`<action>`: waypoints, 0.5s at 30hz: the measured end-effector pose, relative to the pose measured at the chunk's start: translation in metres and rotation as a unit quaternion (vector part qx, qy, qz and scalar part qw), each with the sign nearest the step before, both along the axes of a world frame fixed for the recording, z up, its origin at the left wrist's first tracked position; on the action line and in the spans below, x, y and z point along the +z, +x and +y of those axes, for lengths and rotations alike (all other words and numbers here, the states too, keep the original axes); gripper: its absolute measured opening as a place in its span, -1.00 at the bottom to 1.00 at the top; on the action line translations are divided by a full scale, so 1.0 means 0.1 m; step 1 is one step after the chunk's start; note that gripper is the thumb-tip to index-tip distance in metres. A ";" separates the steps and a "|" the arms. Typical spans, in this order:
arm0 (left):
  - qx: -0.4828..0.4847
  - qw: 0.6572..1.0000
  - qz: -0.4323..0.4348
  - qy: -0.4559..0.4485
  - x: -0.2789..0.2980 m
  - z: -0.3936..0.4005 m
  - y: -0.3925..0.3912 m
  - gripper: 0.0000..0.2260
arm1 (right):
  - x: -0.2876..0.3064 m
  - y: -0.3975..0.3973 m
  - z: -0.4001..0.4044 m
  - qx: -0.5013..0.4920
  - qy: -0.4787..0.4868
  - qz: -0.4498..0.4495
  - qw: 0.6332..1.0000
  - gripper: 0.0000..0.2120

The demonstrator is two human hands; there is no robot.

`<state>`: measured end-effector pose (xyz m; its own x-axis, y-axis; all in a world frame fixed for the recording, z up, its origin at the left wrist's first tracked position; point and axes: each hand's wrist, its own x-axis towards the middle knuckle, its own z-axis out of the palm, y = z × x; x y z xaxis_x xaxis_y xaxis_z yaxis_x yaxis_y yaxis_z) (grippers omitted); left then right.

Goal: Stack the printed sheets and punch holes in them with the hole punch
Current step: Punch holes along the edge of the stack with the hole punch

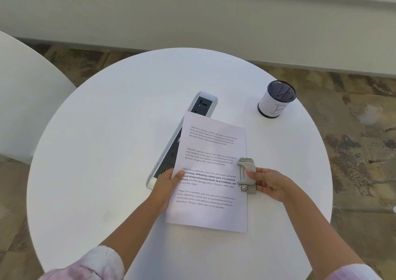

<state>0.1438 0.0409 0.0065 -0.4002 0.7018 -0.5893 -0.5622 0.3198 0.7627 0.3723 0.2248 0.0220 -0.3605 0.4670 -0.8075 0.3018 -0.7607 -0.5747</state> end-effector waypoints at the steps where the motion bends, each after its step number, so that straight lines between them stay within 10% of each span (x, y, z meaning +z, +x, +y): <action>1: -0.001 1.000 -0.002 0.001 0.00 0.00 0.00 -0.85 | 0.00 0.00 0.00 0.000 -0.001 0.000 1.000 -0.70; 15: -0.001 1.000 0.001 -0.002 -0.01 0.00 0.01 -0.88 | -0.02 -0.01 -0.02 0.001 0.017 -0.016 1.000 -0.65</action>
<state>0.1445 0.0406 0.0053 -0.4002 0.7004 -0.5910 -0.5600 0.3236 0.7627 0.3714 0.2229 0.0203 -0.3352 0.4928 -0.8030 0.3227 -0.7407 -0.5893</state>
